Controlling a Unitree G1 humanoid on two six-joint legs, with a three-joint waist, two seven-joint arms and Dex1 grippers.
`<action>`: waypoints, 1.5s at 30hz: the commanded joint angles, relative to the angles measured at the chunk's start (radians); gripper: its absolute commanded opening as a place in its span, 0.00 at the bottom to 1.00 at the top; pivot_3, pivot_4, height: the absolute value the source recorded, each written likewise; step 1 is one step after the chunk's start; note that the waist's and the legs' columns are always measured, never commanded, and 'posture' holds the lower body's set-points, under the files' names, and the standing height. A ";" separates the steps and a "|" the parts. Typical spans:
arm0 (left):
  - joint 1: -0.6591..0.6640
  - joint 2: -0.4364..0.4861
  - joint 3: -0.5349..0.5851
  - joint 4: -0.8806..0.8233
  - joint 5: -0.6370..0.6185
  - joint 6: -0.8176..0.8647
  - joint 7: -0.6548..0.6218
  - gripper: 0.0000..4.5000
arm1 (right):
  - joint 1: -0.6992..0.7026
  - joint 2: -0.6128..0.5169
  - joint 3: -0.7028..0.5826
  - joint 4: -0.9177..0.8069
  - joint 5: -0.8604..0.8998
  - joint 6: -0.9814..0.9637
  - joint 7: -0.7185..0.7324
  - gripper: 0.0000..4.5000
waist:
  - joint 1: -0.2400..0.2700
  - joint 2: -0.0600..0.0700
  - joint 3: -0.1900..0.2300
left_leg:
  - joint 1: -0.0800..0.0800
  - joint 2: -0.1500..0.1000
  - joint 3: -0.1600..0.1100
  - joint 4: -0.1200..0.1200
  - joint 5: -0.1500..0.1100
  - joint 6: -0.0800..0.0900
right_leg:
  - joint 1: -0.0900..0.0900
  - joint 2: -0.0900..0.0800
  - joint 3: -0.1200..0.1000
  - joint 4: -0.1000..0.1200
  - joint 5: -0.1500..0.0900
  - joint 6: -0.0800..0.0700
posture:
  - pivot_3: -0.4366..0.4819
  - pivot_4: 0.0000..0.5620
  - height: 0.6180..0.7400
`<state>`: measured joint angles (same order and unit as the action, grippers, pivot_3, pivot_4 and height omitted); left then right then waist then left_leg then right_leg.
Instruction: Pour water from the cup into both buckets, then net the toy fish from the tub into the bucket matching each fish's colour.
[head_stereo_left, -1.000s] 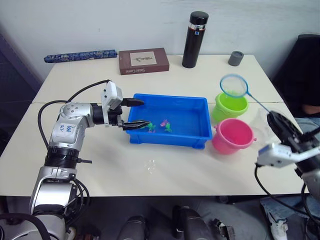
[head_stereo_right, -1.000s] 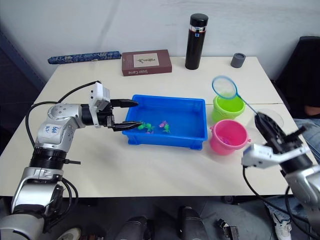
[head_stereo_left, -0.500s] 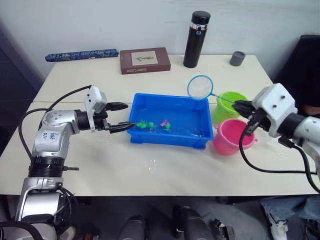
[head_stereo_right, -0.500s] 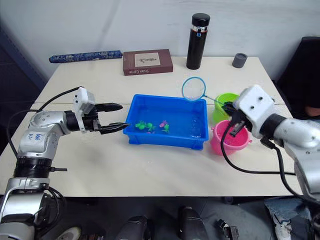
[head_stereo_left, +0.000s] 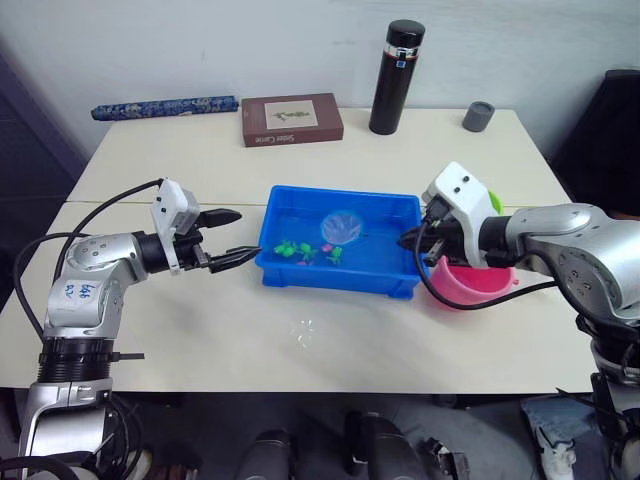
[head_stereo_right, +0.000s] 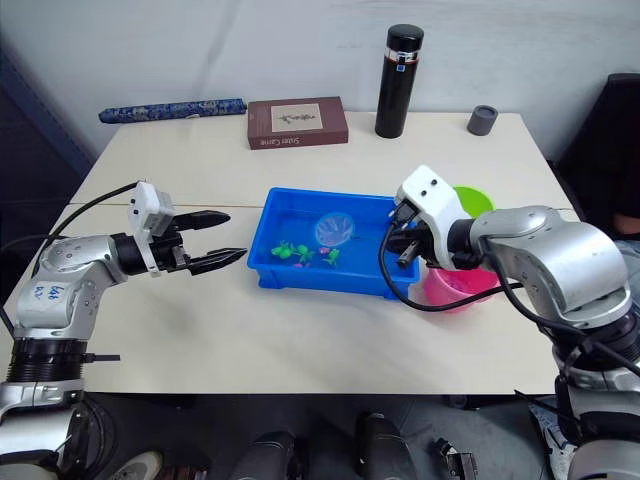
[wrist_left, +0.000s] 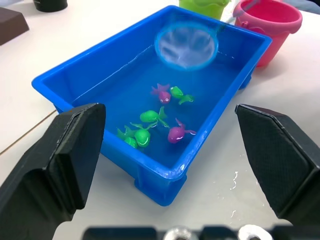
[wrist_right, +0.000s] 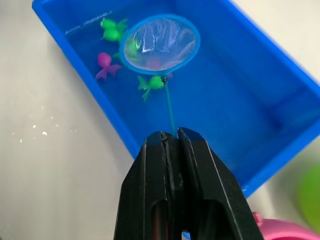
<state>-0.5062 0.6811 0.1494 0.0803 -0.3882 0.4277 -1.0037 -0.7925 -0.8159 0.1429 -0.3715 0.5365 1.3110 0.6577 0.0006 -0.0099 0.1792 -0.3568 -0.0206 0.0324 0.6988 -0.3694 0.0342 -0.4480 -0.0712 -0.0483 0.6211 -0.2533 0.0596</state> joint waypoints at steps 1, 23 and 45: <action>0.019 0.024 0.026 -0.052 -0.015 0.001 0.011 0.99 | -0.044 -0.012 0.031 0.039 -0.052 -0.018 -0.020 0.00 | -0.001 0.000 0.000 | 0.000 0.000 0.000 0.000 0.000 0.000 | 0.000 0.000 0.000 0.000 0.000 0.000 | 0.48 0.27 1.00; 0.104 0.055 0.060 -0.126 -0.056 0.018 0.047 0.99 | -0.083 0.078 0.222 0.295 -0.355 -0.271 -0.025 0.00 | -0.005 0.000 0.000 | 0.000 0.000 0.000 -0.001 0.000 0.000 | -0.001 0.000 -0.001 0.000 0.000 0.000 | 0.48 0.27 1.00; 0.138 0.063 0.081 -0.171 -0.084 0.042 0.071 0.99 | -0.050 0.140 0.244 0.239 -0.384 -0.248 0.014 0.00 | -0.005 0.000 0.000 | 0.000 0.000 0.000 -0.001 0.000 0.000 | -0.001 0.000 -0.001 -0.001 0.000 0.000 | 0.48 0.27 1.00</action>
<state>-0.3730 0.7253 0.1962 -0.0496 -0.4484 0.4702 -0.9377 -0.8409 -0.6757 0.3891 -0.0936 0.1659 1.0682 0.6657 -0.0039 -0.0097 0.1794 -0.3571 -0.0208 0.0321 0.6978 -0.3694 0.0342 -0.4486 -0.0714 -0.0488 0.6203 -0.2533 0.0596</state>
